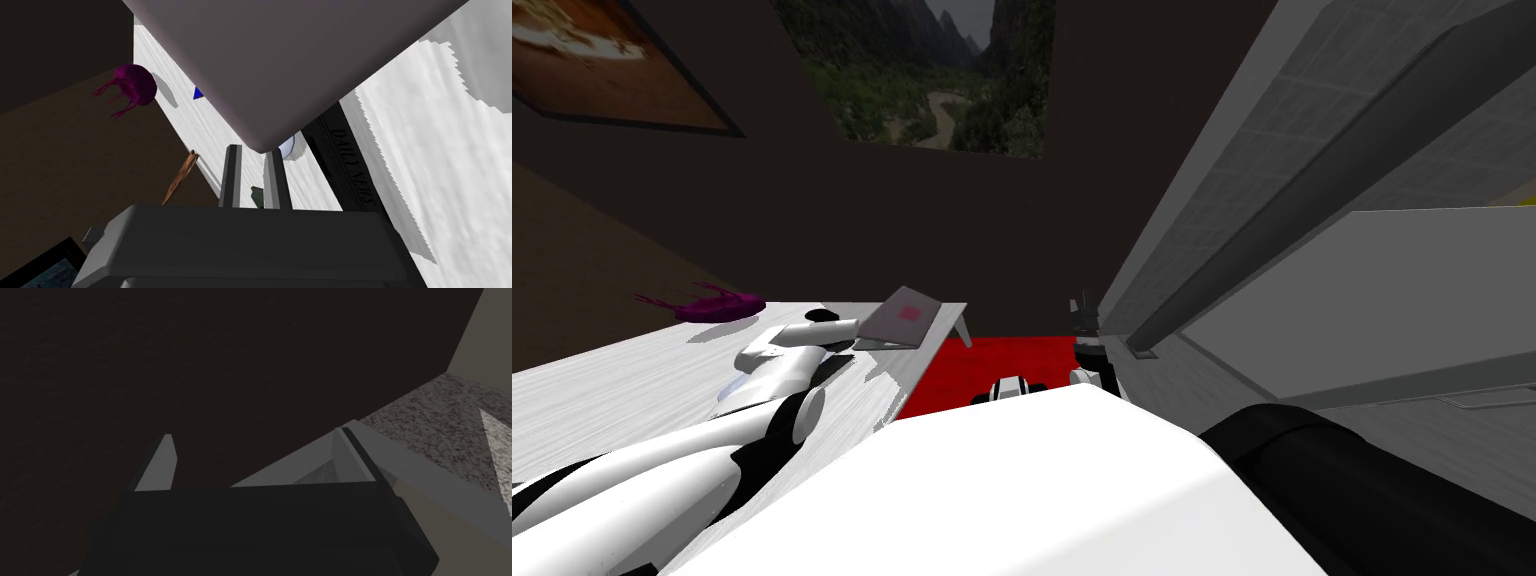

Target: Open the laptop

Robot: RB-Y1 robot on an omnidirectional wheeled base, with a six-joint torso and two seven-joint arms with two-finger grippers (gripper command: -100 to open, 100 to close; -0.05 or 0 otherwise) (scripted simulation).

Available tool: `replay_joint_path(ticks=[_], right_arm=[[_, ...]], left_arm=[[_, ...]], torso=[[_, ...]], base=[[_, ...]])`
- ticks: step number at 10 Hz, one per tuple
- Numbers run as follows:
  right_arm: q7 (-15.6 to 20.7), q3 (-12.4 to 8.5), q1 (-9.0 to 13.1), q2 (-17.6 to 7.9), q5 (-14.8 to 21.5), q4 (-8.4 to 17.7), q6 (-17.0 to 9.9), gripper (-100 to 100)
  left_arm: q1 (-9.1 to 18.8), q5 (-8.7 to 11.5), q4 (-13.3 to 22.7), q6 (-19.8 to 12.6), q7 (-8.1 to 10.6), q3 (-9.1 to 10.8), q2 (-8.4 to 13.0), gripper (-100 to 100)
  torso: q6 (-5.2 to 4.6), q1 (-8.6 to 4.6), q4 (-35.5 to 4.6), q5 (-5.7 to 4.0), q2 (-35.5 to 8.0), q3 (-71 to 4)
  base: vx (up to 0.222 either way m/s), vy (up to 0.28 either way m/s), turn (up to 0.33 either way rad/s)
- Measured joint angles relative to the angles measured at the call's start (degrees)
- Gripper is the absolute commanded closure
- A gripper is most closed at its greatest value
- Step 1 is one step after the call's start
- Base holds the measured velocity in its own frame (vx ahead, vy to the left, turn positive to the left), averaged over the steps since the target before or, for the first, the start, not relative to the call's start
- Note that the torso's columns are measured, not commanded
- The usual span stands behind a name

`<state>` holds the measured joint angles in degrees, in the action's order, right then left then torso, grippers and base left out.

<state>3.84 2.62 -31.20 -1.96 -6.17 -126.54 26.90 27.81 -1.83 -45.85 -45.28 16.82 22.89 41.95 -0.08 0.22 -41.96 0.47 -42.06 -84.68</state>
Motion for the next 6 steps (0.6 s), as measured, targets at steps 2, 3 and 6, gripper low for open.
replay_joint_path(ticks=[2,3,6], right_arm=[[0.0,0.0,0.0,0.0,0.0,0.0,0.0,0],[0.0,0.0,0.0,0.0,0.0,0.0,0.0,0],[0.0,0.0,0.0,0.0,0.0,0.0,0.0,0]], left_arm=[[-0.6,0.3,-2.0,-3.0,-0.02,0.53,0.4,-100],[-0.1,0.6,-2.4,-4.1,-0.37,0.67,1.1,-100],[1.8,0.8,-4.0,-8.3,-1.03,0.82,3.0,-100]], torso=[[-0.05,-0.22,-0.2,-0.32,-0.2,0.1],[0.04,-0.27,-0.3,-0.45,-0.3,0.2],[0.07,-0.28,-0.3,-0.49,-0.3,0.1]], base=[[-0.032,0.012,-0.06],[-0.052,0.004,-0.052],[-0.055,-0.008,-0.062]])
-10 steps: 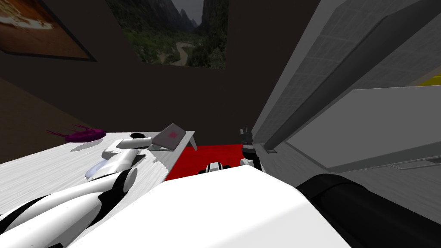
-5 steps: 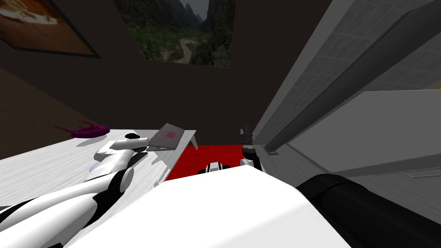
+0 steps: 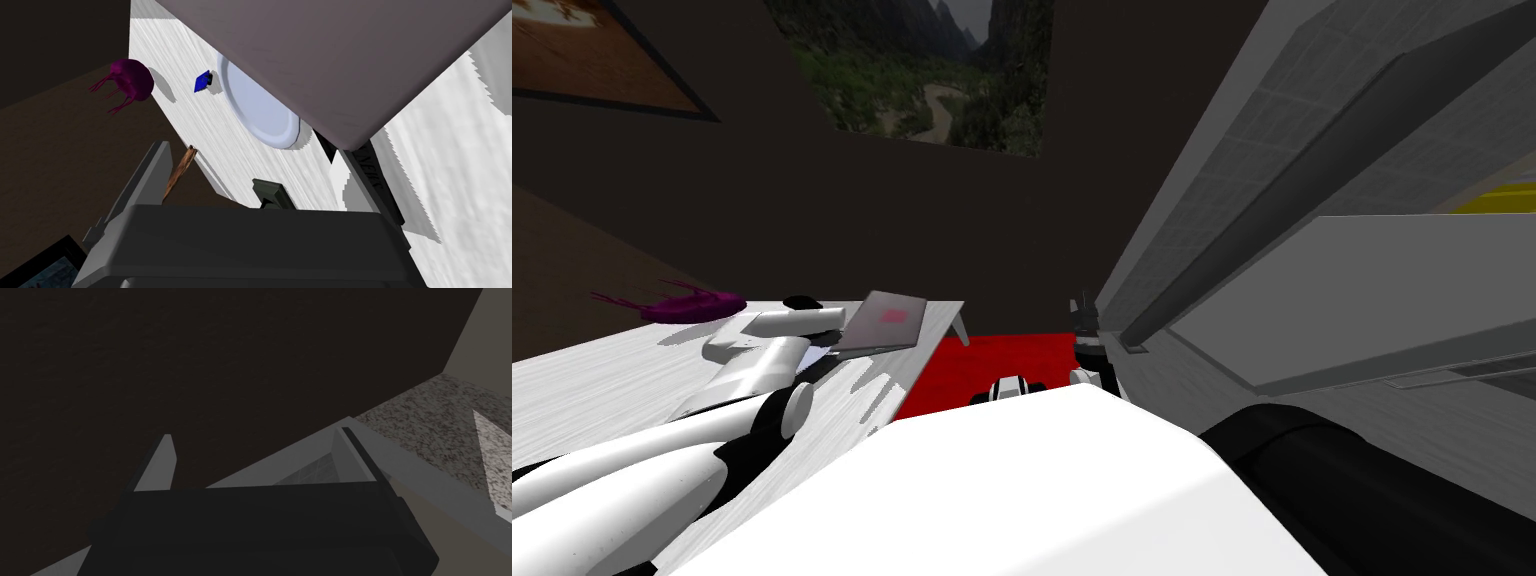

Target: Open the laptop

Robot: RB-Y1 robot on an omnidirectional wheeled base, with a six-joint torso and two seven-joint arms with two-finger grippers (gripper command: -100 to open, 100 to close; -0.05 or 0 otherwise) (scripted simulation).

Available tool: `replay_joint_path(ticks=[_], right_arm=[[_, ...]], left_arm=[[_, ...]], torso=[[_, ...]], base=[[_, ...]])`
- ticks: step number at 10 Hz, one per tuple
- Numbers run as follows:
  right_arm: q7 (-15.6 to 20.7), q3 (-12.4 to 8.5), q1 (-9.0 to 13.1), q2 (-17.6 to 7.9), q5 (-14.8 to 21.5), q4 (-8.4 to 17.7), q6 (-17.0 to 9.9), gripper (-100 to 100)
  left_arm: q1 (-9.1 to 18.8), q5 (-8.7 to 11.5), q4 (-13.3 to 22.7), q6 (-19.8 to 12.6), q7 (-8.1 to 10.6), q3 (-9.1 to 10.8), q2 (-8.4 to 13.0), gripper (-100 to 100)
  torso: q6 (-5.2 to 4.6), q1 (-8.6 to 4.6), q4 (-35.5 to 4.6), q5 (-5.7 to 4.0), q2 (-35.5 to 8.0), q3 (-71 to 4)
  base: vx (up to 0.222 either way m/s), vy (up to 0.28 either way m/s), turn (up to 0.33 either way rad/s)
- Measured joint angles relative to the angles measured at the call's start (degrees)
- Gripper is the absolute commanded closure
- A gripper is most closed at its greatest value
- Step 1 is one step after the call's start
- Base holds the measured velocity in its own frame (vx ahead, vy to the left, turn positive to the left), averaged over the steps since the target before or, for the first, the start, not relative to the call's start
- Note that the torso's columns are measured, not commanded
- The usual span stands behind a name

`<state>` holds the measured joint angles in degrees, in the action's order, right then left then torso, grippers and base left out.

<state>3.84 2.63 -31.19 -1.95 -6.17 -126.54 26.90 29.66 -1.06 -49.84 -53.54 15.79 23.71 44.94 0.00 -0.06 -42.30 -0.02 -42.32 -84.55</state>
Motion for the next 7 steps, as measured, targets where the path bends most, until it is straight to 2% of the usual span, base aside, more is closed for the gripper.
replay_joint_path(ticks=[1,2,7], right_arm=[[0.0,0.0,0.0,0.0,0.0,0.0,0.0,0],[0.0,0.0,0.0,0.0,0.0,0.0,0.0,0],[0.0,0.0,0.0,0.0,0.0,0.0,0.0,0]], left_arm=[[0.5,0.3,-0.2,-1.1,-0.41,0.15,0.8,-100],[0.6,0.4,-0.2,-1.3,-0.52,0.18,0.9,0],[0.6,0.4,-0.2,-1.3,-0.51,0.18,0.8,0]], torso=[[0.02,0.08,0.0,0.02,0.1,0.0],[0.02,0.12,0.1,0.05,0.1,-0.1],[0.01,0.05,0.0,0.02,0.0,0.0]], base=[[-0.021,0.0,-0.007],[-0.006,-0.001,0.002],[0.0,0.0,0.0]])
